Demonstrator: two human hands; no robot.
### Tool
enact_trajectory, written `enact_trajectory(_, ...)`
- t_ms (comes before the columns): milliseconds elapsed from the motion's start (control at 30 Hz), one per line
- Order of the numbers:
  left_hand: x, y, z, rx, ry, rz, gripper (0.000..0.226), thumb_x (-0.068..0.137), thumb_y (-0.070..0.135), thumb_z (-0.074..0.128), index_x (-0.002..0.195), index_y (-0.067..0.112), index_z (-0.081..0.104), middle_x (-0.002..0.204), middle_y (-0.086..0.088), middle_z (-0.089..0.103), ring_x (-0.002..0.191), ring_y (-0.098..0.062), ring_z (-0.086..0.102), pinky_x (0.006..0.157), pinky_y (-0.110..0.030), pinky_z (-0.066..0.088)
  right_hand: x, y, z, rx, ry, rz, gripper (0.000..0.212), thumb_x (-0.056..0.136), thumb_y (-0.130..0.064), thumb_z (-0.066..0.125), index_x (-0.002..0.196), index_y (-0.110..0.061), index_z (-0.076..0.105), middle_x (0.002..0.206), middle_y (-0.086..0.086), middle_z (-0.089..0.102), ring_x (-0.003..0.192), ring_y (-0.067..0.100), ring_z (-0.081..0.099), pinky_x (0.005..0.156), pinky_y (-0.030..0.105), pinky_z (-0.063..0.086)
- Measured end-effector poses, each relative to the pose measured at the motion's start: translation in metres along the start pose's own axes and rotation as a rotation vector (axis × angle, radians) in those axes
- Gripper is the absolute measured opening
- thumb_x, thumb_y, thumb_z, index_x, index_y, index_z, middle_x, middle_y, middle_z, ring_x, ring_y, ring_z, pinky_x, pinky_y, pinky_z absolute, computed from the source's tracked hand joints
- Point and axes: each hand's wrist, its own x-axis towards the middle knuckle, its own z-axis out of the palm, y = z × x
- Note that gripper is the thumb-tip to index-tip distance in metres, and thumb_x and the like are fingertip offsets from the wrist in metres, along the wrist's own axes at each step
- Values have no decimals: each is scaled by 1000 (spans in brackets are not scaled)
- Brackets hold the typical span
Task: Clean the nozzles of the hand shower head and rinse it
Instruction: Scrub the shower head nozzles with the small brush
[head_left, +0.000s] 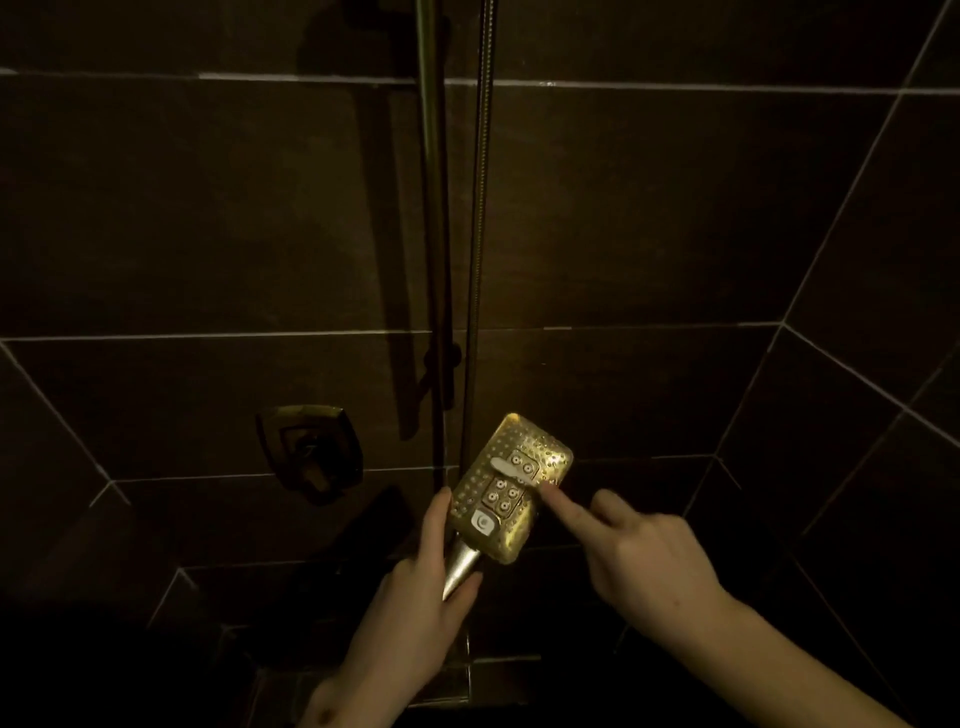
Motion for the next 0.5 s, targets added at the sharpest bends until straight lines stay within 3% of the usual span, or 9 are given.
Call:
enact_trajectory(100,0,-1,2,-26,-11,-10,97,95,33,67,150,58,-10,107,10,71,88,-4,71,81,-27,59,3,5,-4,38,24,89,75,78,-15,72,145,-28,41,77,-4,54,35,6,34,29,20,35)
enact_trajectory(200,-2,0,4,-55,-29,-19,98,95,30,68,150,59,-8,107,15,71,90,2,70,80,-23,58,-5,-3,0,-11,-21,-43,80,75,-19,74,146,-28,39,79,-4,57,34,9,38,29,21,37)
enact_trajectory(333,-1,0,5,-122,-21,-34,95,95,29,69,148,61,-3,104,20,70,88,5,70,78,-24,59,-3,2,-8,3,22,61,82,70,-16,79,144,-26,44,76,-3,56,34,5,31,29,18,32)
enact_trajectory(433,-3,3,5,-172,-37,-77,94,95,30,69,143,67,-3,101,28,63,86,5,69,74,-25,60,-7,-7,-6,-84,5,-71,86,62,-25,83,141,-26,48,76,-3,58,37,4,22,29,17,28)
enact_trajectory(500,-3,4,5,-184,-33,-80,96,95,31,68,141,70,-6,103,24,65,82,3,71,67,-26,60,-3,-5,-8,-55,13,-17,87,60,-22,84,140,-26,49,74,-2,58,37,4,19,29,16,24)
